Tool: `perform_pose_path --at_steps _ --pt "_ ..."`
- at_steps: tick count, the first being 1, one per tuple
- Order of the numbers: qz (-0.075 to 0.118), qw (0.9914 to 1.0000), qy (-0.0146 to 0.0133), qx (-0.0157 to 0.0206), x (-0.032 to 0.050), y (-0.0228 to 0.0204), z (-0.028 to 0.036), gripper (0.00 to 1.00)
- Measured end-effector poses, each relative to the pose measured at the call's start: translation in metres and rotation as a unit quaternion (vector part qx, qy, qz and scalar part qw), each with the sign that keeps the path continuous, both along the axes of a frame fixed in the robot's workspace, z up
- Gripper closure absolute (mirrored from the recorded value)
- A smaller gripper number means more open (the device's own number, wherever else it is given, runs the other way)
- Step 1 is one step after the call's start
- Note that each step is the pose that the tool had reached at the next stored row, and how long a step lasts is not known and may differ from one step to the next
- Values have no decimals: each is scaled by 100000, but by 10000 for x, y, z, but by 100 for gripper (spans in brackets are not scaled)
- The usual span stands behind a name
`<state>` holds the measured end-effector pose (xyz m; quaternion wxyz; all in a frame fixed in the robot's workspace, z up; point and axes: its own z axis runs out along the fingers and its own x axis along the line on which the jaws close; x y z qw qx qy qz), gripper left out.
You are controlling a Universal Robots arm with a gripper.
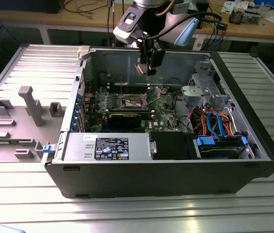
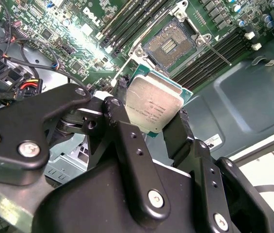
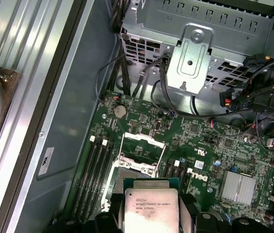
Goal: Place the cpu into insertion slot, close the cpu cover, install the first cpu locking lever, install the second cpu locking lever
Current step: 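Place the cpu into insertion slot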
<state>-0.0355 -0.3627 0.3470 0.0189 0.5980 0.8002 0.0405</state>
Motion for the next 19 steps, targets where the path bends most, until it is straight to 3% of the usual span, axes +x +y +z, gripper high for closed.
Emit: perform_pose_path --at_steps 19 --pt "-4296 99908 2 -3 0 0 -16 45"
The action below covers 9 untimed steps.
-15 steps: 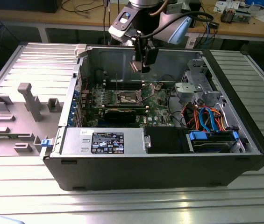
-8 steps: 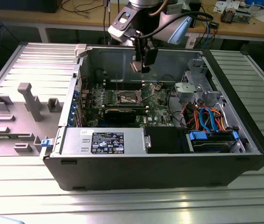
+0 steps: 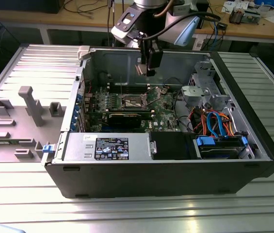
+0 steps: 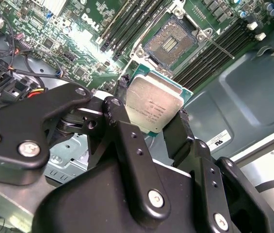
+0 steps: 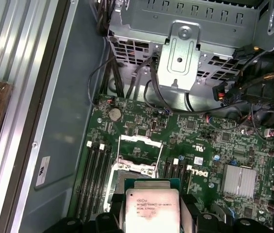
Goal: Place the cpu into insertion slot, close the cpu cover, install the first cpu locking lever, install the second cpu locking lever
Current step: 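Place the cpu into insertion slot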
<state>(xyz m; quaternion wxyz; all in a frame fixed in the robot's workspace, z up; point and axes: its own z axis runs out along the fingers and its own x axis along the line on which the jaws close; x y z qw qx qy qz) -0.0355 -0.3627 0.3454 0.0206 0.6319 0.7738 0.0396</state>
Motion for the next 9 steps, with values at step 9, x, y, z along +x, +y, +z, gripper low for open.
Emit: perform_pose_path --at_steps 9 --pt "-1549 99988 0 1 0 0 -8 45"
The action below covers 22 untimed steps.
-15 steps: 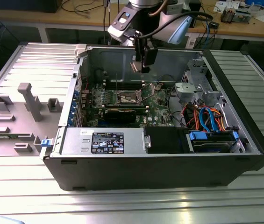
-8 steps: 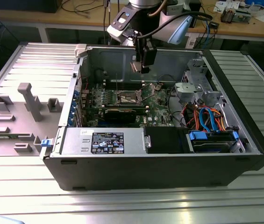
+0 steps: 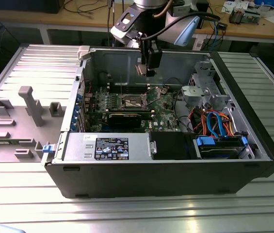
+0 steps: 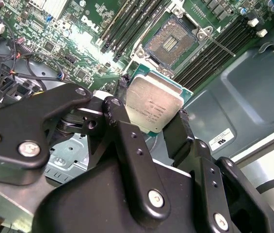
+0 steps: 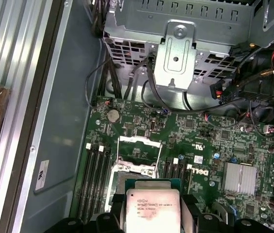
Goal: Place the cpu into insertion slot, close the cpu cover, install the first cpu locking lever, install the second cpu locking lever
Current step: 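Place the cpu into insertion slot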
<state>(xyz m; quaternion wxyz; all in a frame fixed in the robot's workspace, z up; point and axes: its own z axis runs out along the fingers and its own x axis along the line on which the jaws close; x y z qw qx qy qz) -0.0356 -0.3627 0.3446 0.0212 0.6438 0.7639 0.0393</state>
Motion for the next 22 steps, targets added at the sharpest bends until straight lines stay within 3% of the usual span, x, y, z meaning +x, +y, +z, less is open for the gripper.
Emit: perform_pose_path --at_steps 22 --pt "-1578 99988 -4 4 0 0 -8 45"
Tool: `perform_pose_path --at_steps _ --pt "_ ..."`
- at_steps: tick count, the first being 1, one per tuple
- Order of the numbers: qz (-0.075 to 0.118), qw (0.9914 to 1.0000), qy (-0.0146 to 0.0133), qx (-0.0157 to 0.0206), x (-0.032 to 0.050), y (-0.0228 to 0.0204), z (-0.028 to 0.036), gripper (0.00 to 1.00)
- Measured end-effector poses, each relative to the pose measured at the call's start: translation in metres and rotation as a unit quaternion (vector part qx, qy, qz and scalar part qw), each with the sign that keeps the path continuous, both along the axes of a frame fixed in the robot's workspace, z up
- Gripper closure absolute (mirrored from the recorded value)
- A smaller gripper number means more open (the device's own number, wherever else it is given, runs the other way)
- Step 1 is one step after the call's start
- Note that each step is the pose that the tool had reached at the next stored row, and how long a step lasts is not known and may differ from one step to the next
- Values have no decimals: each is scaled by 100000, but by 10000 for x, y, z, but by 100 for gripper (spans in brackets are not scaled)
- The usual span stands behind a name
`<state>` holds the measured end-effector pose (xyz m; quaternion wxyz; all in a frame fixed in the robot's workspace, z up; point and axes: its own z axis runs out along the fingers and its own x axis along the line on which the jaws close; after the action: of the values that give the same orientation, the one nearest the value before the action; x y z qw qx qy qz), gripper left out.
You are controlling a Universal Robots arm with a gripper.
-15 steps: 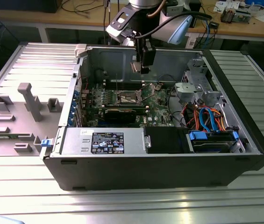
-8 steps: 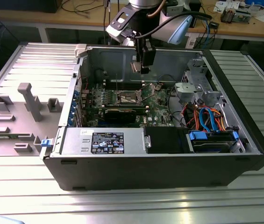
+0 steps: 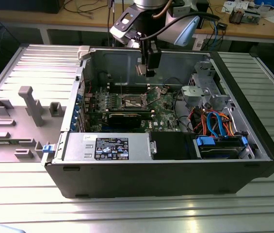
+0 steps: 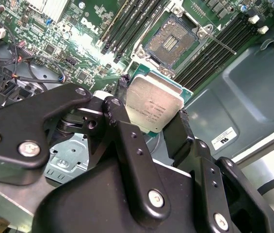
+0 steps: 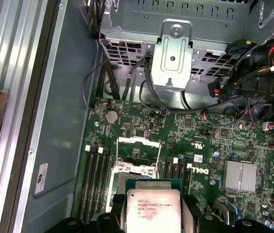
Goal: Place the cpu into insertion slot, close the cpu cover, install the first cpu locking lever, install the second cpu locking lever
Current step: 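Place the cpu into insertion slot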
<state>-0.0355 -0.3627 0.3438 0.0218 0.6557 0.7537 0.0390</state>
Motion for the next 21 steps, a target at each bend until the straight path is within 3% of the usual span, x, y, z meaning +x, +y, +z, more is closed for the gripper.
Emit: perform_pose_path --at_steps 4,13,21 --pt "-1355 99991 2 -2 0 0 -8 45" --pt "-3906 99924 6 -9 0 0 -91 45" --pt "-4072 99917 4 -7 -1 -1 -94 45"
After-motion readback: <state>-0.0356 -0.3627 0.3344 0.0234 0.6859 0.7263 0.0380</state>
